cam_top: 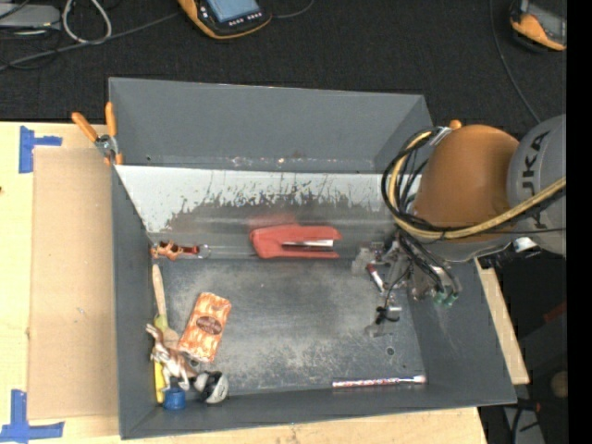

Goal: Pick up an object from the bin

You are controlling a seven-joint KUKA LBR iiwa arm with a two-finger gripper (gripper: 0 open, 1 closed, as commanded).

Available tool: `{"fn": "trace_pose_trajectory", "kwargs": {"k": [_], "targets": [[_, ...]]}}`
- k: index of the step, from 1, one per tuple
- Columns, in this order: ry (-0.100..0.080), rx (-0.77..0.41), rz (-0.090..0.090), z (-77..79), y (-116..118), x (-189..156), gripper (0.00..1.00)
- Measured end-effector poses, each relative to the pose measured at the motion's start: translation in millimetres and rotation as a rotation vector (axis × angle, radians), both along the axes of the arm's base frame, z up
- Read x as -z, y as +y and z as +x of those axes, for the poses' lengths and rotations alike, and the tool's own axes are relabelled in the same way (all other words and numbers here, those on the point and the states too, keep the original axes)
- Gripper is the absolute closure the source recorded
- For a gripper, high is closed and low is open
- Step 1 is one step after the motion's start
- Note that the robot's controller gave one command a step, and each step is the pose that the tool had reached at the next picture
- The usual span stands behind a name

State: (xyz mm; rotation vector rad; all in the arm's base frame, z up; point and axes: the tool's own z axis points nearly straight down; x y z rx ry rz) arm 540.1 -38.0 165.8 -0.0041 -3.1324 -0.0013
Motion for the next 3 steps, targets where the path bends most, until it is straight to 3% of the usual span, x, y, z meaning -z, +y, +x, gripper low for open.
{"fn": "trace_pose_trajectory", "kwargs": {"k": [1, 2, 3], "targets": [[-0.008, -0.001, 0.000, 1.8, 0.2, -4.1, 0.00], [-0.005, -0.017, 0.000, -1.9, 65.2, 20.5, 0.00], [-0.008, -0.042, 0.001, 7.9, 100.6, 16.5, 0.00]]}}
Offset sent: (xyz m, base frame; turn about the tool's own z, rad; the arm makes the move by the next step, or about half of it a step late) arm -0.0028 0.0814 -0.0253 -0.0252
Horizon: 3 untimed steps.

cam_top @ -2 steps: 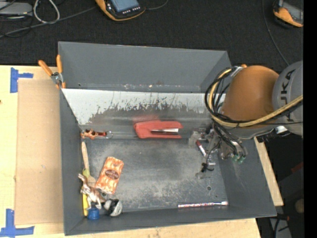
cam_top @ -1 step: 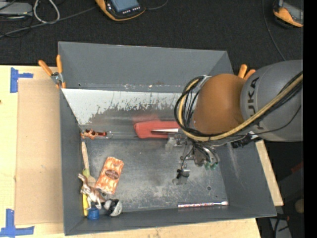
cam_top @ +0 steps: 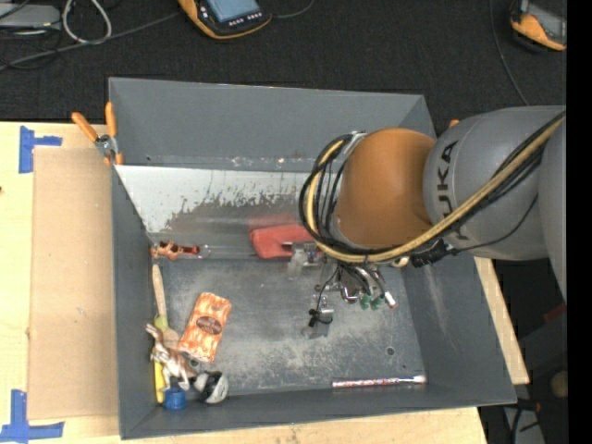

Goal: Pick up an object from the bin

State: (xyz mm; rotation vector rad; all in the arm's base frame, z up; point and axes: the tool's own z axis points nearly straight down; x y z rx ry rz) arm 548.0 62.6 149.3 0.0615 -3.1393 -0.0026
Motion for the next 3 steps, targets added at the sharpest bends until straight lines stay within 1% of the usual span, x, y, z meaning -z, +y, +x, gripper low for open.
{"fn": "trace_pose_trajectory", "kwargs": {"k": [1, 2, 3], "targets": [[0.001, -0.070, 0.001, 13.6, 71.6, 35.7, 0.00], [-0.001, -0.031, -0.002, 41.1, 97.9, -26.3, 0.00], [0.006, -0.102, 0.000, 13.6, 136.5, 39.4, 0.00]]}}
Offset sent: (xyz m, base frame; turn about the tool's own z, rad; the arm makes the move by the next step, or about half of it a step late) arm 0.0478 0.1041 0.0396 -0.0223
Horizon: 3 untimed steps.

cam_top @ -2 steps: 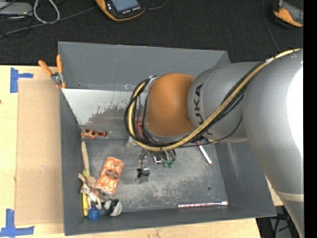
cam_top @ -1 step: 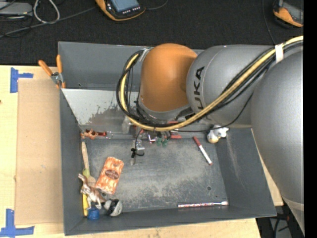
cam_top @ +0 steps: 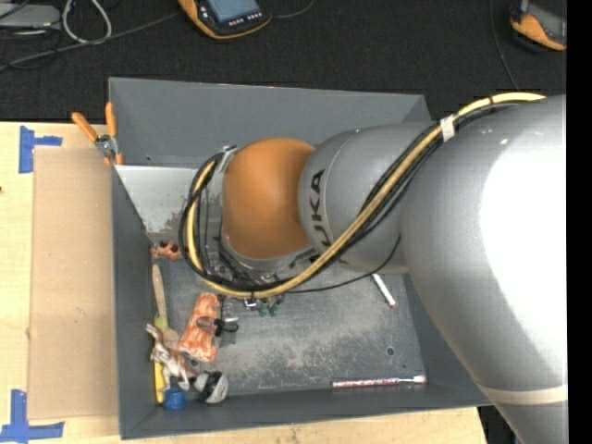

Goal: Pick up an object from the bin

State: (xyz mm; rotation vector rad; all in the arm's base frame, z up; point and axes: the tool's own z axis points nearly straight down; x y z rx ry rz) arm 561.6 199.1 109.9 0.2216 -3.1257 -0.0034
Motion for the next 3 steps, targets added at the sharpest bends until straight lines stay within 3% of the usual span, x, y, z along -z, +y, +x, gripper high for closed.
{"fn": "trace_pose_trajectory", "kwargs": {"k": [1, 2, 3], "targets": [[-0.018, 0.002, 0.002, -33.0, 3.3, 13.8, 0.00], [-0.006, 0.015, 0.003, -20.6, -6.5, 37.0, 1.00], [-0.006, 0.015, 0.003, -20.6, -6.5, 37.0, 1.00]]}}
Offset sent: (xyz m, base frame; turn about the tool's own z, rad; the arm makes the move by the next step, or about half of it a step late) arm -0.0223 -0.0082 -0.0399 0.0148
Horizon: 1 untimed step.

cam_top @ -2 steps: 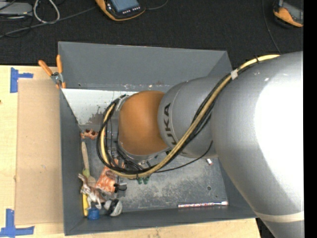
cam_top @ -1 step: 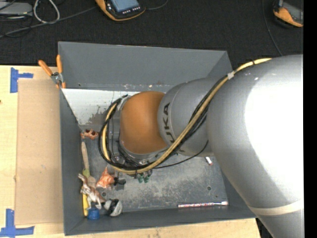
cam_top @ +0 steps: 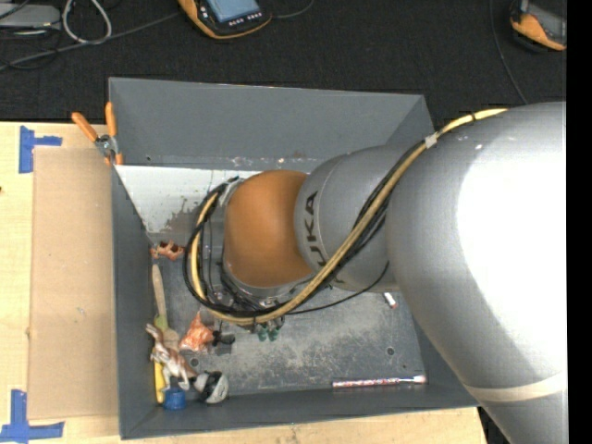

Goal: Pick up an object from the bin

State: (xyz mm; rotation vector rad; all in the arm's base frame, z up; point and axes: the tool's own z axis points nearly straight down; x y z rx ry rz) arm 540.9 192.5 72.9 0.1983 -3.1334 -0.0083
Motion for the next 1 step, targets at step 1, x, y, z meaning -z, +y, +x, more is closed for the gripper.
{"fn": "trace_pose_trajectory", "kwargs": {"k": [1], "targets": [[0.007, 0.013, -0.003, -4.9, 0.2, -70.2, 1.00]]}}
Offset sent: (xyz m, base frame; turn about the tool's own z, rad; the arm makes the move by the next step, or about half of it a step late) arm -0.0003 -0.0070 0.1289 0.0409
